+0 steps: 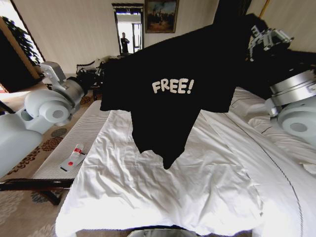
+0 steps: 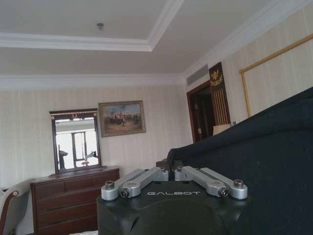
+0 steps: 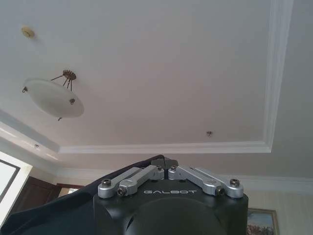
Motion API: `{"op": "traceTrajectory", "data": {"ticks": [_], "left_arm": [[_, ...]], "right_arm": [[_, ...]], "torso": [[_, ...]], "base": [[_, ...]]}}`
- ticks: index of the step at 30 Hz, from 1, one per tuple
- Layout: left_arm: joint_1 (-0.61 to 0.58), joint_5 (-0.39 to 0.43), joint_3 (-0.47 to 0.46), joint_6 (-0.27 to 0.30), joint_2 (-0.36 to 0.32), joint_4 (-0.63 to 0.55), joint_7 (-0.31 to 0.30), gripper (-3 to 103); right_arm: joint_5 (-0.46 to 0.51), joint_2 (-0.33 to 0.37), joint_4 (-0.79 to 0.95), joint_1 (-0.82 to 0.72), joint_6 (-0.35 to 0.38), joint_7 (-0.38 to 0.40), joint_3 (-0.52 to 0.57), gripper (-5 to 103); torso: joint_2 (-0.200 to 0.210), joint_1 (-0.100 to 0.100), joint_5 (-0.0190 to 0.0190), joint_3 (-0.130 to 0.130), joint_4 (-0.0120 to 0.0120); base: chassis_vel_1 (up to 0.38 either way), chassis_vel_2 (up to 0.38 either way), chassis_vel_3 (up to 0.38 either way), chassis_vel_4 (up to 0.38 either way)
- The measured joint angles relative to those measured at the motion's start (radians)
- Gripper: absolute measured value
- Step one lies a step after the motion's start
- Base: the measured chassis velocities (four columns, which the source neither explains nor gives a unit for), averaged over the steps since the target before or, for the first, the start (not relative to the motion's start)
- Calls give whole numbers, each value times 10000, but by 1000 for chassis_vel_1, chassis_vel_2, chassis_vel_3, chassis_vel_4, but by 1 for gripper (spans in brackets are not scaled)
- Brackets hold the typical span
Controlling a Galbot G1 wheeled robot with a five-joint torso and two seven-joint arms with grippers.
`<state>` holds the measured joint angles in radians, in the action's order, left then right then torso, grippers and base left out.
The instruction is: Fold the clothes on the bed.
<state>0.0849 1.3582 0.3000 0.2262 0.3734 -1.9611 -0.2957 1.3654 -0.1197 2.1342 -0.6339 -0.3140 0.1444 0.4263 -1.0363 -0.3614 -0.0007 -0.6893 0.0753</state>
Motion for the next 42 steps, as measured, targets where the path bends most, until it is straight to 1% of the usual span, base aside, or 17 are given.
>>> {"op": "traceTrajectory", "data": {"ticks": [1,2,3,4,5,7,8,12,18,21,24,27,28,32,33,38,42], "left_arm": [[0,0,0,0,0,0,0,0],[343,31,346,69,3,73,-13,0],[1025,64,1108,129,108,246,-29,0],[1025,64,1108,129,108,246,-29,0],[1447,104,1559,168,245,365,-55,0],[2775,399,2959,236,831,698,-224,0],[2775,399,2959,236,831,698,-224,0],[4430,903,4727,253,1858,1115,-292,0],[5617,789,5811,166,2531,1838,-189,0],[5945,614,6076,129,2672,2125,-182,0],[6214,597,6238,124,2713,2185,-178,0],[6473,942,6250,204,2484,1713,-144,0],[6473,942,6250,204,2484,1713,-144,0],[6735,1806,5959,328,2139,789,109,0],[6788,2082,5801,330,2098,605,328,0],[6805,2826,5173,305,2072,202,658,0],[6655,2864,5007,264,2042,196,698,0]], "right_arm": [[0,0,0,0,0,0,0,0],[86,119,-13,-78,9,-61,-29,0],[152,357,-46,-260,110,-134,-127,0],[152,357,-46,-260,110,-134,-127,0],[135,471,-68,-361,190,-163,-204,0],[50,688,-79,-558,332,-398,-390,0],[50,688,-79,-558,332,-398,-390,0],[95,787,18,-664,401,-824,-481,0],[142,1020,47,-821,498,-719,-486,0],[204,1177,86,-829,563,-612,-451,0],[380,1502,244,-812,566,-827,-268,0],[1087,2078,590,-519,196,-1909,140,0],[1087,2078,590,-519,196,-1909,140,0],[1400,2577,1087,-237,-490,-3180,509,0],[1434,2633,1227,-221,-632,-3393,575,0],[1663,2635,1754,-125,-993,-3802,685,0],[1637,2460,1760,-139,-1015,-3762,626,0]], "torso": [[0,0,0,0,0],[0,0,1,0,2],[0,0,2,0,1],[0,0,2,0,1],[0,0,0,-1,1],[0,-2,2,-1,2],[0,-2,2,-1,2],[1,-4,7,-2,9],[2,-4,4,-2,1],[1,-4,2,-2,0],[2,-5,4,-3,-1],[2,-5,3,-1,4],[2,-5,3,-1,4],[0,1,-3,2,0],[0,2,-3,2,0],[0,1,2,1,6],[0,1,3,1,5]], "base": [[0,0,0,0],[0,0,0,0],[0,0,0,0],[0,0,0,0],[0,0,0,0],[0,0,0,0],[0,0,0,0],[0,0,0,0],[0,0,0,0],[0,0,0,0],[0,0,0,0],[0,0,0,0],[0,0,0,0],[0,0,0,0],[0,0,0,0],[0,0,0,0],[0,0,0,0]]}}
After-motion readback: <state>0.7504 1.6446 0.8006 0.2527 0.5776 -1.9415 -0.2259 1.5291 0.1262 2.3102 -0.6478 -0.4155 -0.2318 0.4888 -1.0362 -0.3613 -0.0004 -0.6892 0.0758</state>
